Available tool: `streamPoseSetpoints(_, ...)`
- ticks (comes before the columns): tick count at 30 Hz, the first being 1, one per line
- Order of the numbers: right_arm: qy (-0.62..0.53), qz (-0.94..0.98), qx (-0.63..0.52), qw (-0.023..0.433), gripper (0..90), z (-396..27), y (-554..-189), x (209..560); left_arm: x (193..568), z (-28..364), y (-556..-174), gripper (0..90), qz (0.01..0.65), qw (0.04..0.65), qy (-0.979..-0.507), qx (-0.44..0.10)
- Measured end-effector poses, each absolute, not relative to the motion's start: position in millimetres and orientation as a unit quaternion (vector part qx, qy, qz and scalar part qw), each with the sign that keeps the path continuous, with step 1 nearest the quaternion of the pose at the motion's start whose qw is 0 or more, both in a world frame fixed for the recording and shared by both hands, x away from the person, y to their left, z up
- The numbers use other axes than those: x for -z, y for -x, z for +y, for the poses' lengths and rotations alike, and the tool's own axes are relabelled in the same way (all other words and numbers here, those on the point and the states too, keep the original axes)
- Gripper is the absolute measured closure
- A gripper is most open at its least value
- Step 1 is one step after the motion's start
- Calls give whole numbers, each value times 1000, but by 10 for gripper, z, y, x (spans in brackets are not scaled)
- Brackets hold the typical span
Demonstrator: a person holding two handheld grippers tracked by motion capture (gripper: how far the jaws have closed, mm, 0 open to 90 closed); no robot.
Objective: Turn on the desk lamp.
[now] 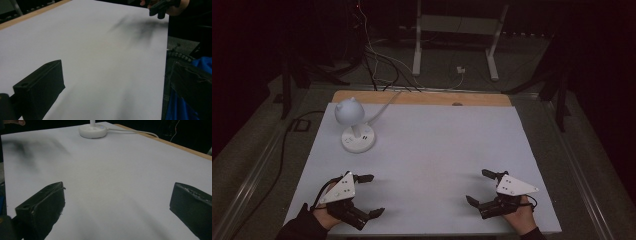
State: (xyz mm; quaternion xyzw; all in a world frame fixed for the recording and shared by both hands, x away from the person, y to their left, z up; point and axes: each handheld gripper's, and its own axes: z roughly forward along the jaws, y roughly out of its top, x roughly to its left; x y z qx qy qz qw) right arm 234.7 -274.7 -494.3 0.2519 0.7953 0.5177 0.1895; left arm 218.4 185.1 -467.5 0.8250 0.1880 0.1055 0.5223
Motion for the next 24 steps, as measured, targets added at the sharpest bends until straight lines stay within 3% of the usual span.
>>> streamPoseSetpoints(24,-253,792,-519,198,0,-2746,-2329,4928,4552,1842,-2437,3,248,539,-791,-150)
